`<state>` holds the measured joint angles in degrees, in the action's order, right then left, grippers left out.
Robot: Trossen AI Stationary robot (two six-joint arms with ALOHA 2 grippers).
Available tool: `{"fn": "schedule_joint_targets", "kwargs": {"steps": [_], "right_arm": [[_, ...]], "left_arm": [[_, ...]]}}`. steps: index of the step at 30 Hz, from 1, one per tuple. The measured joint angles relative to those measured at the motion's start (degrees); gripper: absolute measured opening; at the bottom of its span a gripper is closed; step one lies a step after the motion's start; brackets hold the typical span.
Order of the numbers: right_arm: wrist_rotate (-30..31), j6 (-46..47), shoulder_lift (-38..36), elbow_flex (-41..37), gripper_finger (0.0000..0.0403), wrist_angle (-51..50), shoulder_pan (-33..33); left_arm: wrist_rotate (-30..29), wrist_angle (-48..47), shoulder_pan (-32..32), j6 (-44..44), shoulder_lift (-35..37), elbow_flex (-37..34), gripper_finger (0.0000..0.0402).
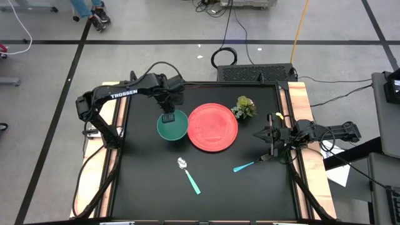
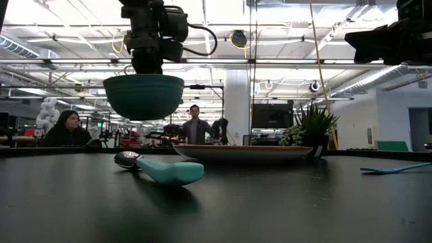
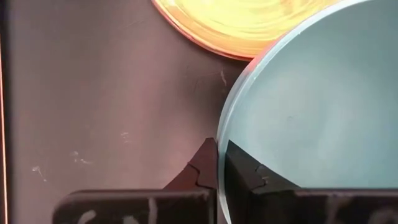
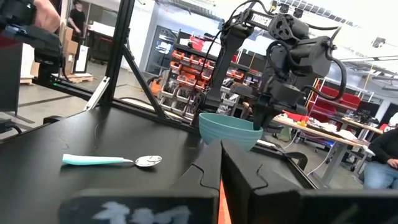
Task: Set table place
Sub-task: Stack the green bowl on the orange plate
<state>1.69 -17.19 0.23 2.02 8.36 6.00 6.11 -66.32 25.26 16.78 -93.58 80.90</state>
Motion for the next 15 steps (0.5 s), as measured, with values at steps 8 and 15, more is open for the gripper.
{"fn": "schedule_joint_targets", "kwargs": {"steps": [8,15], "right_arm": [[0.0,0.01,0.0,-0.02,0.0,0.02,-0.01],[0.0,0.01,0.0,-0.01,0.0,0.12,-0.01]], "left_arm": [[-0.08,0.04,0.0,-0.86,0.0,0.0,0.0009],[-0.12,2.83,-0.74,-2.57,0.0,0.0,0.0018]]}}
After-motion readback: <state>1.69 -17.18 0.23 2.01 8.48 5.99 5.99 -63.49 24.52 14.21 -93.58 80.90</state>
